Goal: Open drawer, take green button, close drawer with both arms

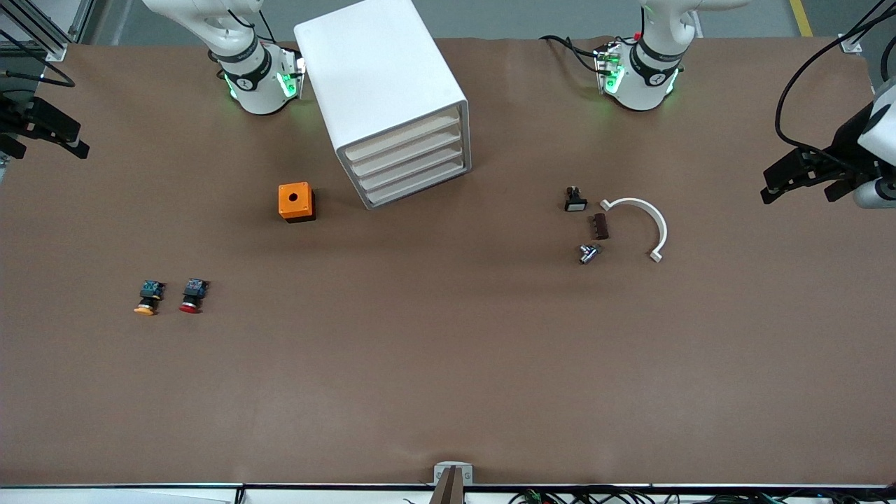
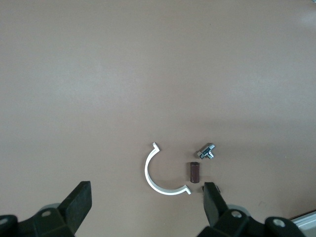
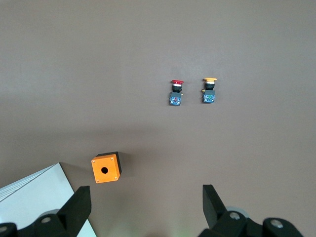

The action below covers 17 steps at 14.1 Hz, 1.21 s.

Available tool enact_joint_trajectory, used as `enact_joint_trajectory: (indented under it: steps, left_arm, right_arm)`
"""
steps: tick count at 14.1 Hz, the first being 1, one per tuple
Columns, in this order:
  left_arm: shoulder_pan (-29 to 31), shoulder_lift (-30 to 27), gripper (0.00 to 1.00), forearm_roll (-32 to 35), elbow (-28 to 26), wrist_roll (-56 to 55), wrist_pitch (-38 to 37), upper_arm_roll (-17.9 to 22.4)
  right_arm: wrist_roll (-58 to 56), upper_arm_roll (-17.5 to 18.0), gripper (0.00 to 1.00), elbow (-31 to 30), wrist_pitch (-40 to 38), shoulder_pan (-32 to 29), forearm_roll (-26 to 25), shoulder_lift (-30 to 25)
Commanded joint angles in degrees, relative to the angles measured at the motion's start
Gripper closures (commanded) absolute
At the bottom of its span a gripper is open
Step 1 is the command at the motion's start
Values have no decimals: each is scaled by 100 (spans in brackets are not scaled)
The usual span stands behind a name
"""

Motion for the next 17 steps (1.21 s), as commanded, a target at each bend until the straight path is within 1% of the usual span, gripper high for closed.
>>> enact_joint_trajectory:
  steps: [1,8,10,12,17]
  left_arm:
    - [17,37,0,41,94,5,-113,-14]
    - [35,213,0,49,86,-82,-113,39]
    - [35,397,0,49,85,-100,-113,39]
    - [35,599,0,49,59,-109,-113,39]
    - [-35,1074,0,41,77,-144,-95,30]
  right_arm:
    - [107,27,0,-116,-25,23,-105,-151]
    - [107,80,0,-99,-17,41,-96,-151]
    - [98,89,0,-55,1,41,-96,-133]
    - [45,80,0,164,-51,32,-96,-81]
    - [115,80,0,183,-43,32,-87,-72]
